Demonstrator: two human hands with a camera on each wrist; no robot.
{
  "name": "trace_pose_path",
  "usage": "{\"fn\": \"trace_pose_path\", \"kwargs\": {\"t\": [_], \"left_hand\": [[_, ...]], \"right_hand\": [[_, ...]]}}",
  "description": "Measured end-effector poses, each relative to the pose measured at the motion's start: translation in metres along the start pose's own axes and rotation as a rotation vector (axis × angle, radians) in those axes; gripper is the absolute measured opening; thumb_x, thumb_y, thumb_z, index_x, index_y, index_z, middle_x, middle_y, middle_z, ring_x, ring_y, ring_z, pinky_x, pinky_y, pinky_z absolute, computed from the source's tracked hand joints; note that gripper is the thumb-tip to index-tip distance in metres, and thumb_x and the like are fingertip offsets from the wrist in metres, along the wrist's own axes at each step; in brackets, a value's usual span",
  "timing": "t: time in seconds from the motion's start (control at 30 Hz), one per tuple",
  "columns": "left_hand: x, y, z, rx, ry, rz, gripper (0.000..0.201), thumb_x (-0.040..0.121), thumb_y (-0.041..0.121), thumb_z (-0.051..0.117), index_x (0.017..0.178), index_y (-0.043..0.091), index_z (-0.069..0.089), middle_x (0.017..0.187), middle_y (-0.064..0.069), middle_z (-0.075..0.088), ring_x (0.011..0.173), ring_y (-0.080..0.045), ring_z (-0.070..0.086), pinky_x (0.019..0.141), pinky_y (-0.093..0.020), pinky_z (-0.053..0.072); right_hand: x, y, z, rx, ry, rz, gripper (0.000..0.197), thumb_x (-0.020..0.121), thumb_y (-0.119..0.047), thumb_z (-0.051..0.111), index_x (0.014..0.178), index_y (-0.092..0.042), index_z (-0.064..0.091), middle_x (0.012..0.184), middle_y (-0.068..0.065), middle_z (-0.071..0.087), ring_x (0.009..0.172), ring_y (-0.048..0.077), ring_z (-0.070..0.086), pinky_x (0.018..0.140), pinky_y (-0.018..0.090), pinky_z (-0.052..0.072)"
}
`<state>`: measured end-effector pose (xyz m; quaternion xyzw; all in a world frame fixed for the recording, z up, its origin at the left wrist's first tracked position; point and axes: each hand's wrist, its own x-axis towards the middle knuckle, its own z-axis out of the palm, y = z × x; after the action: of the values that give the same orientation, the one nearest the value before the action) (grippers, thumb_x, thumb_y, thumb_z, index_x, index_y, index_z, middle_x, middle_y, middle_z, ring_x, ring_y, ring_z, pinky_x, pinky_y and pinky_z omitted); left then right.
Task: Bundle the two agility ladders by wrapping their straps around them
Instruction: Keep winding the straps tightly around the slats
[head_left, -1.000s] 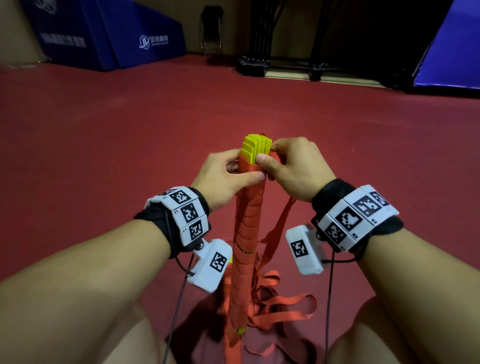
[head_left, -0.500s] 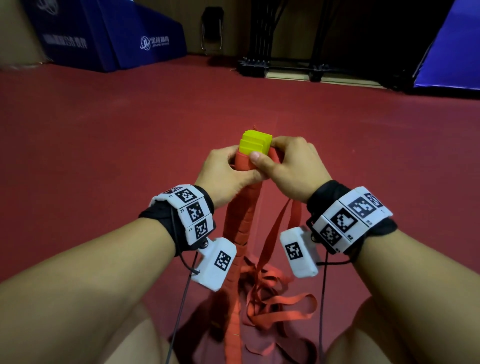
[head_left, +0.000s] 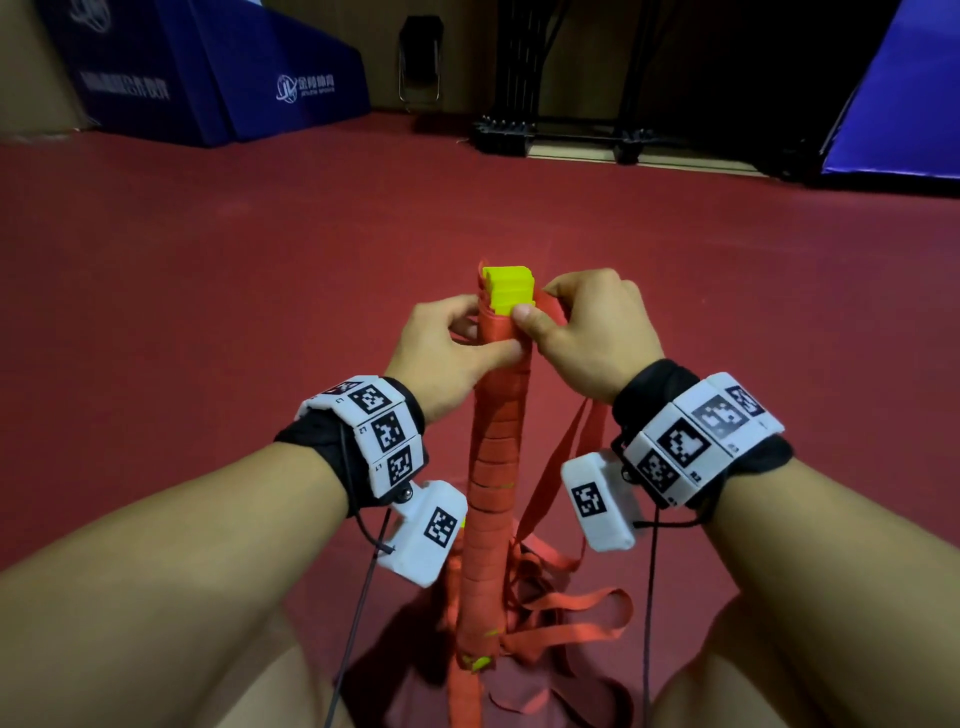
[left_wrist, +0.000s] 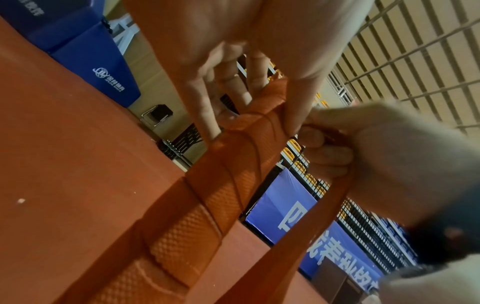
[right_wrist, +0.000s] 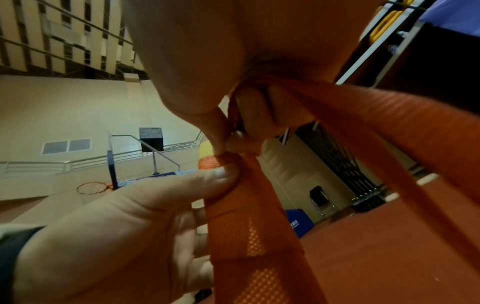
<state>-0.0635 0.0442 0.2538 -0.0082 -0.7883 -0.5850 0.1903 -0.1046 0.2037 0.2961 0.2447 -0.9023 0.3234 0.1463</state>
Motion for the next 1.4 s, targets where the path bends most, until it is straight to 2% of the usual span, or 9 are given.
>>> {"fn": "trace_pose_path", "kwargs": {"t": [0.1, 0.23, 0.37, 0.5, 0.67, 0.83, 1.07, 1.23, 1.4], "left_hand": [[0.000, -0.004, -0.003, 0.074, 0.025, 0.017, 0.033, 0.053, 0.049, 0.080, 0.075, 0.028, 0.068, 0.056, 0.011, 0.053, 0.059, -0.012, 0.047, 0.062, -0.047, 0.053], [0.000, -0.006, -0.006, 0.154, 0.029, 0.012, 0.035, 0.051, 0.046, 0.080, 0.081, 0.029, 0.073, 0.071, -0.003, 0.071, 0.063, -0.011, 0.052, 0.066, -0.047, 0.056], [0.000, -0.003, -0.007, 0.090, -0.003, -0.037, 0.029, 0.046, 0.047, 0.081, 0.072, 0.040, 0.072, 0.066, 0.011, 0.067, 0.064, -0.009, 0.057, 0.067, -0.041, 0.056], [-0.003, 0.002, -0.004, -0.024, -0.100, 0.003, 0.035, 0.057, 0.034, 0.085, 0.090, 0.032, 0.071, 0.082, 0.012, 0.074, 0.078, -0.005, 0.066, 0.076, -0.031, 0.056], [-0.001, 0.000, -0.005, -0.106, -0.196, 0.041, 0.048, 0.069, 0.015, 0.081, 0.114, 0.019, 0.065, 0.104, 0.006, 0.074, 0.099, -0.009, 0.069, 0.097, -0.037, 0.055], [-0.001, 0.002, -0.006, -0.119, -0.084, 0.018, 0.055, 0.064, 0.011, 0.085, 0.110, -0.004, 0.059, 0.100, -0.013, 0.074, 0.088, -0.014, 0.070, 0.087, -0.034, 0.058], [-0.004, 0.006, -0.010, -0.016, -0.039, 0.039, 0.061, 0.052, 0.035, 0.090, 0.099, 0.009, 0.063, 0.091, -0.009, 0.075, 0.070, -0.012, 0.063, 0.067, -0.026, 0.052], [-0.003, 0.002, -0.014, 0.104, -0.036, 0.059, 0.046, 0.056, 0.040, 0.084, 0.099, 0.032, 0.069, 0.093, 0.002, 0.075, 0.084, -0.029, 0.070, 0.079, -0.047, 0.059], [-0.004, 0.002, -0.010, 0.099, -0.055, -0.034, 0.048, 0.048, 0.047, 0.081, 0.092, 0.031, 0.072, 0.090, 0.006, 0.077, 0.081, -0.011, 0.069, 0.083, -0.047, 0.060]], "right_hand": [[-0.005, -0.009, 0.003, -0.029, -0.024, 0.015, 0.054, 0.085, -0.061, 0.062, 0.061, -0.015, 0.046, 0.062, 0.005, 0.049, 0.072, 0.037, 0.050, 0.064, 0.034, 0.030], [-0.006, -0.014, 0.010, -0.048, -0.032, 0.001, 0.064, 0.068, -0.083, 0.063, 0.061, -0.023, 0.039, 0.067, 0.005, 0.054, 0.069, 0.032, 0.053, 0.061, 0.033, 0.033], [-0.007, -0.018, 0.008, -0.004, -0.058, -0.062, 0.053, 0.081, -0.067, 0.067, 0.076, -0.014, 0.060, 0.064, 0.004, 0.053, 0.069, 0.031, 0.051, 0.061, 0.039, 0.039], [-0.006, -0.014, 0.001, 0.037, -0.052, -0.093, 0.047, 0.087, -0.057, 0.067, 0.083, -0.011, 0.064, 0.064, 0.002, 0.055, 0.065, 0.028, 0.050, 0.059, 0.036, 0.030], [-0.006, -0.006, -0.005, 0.063, -0.052, -0.115, 0.038, 0.089, -0.053, 0.066, 0.097, -0.016, 0.070, 0.074, -0.002, 0.064, 0.068, 0.018, 0.054, 0.057, 0.029, 0.028], [-0.005, -0.006, -0.004, 0.069, -0.049, -0.118, 0.038, 0.091, -0.049, 0.066, 0.111, -0.017, 0.072, 0.080, -0.005, 0.064, 0.074, 0.016, 0.053, 0.064, 0.023, 0.028], [-0.006, -0.011, -0.005, 0.050, -0.042, -0.084, 0.035, 0.087, -0.046, 0.072, 0.107, -0.017, 0.073, 0.092, 0.001, 0.070, 0.095, 0.025, 0.064, 0.072, 0.024, 0.035], [-0.009, -0.019, -0.001, 0.044, -0.055, -0.095, 0.052, 0.071, -0.069, 0.070, 0.095, -0.023, 0.070, 0.079, -0.002, 0.069, 0.078, 0.022, 0.063, 0.068, 0.034, 0.049], [-0.008, -0.019, 0.003, 0.044, -0.062, -0.091, 0.047, 0.078, -0.064, 0.071, 0.095, -0.020, 0.068, 0.079, 0.002, 0.067, 0.080, 0.028, 0.062, 0.070, 0.040, 0.050]]}}
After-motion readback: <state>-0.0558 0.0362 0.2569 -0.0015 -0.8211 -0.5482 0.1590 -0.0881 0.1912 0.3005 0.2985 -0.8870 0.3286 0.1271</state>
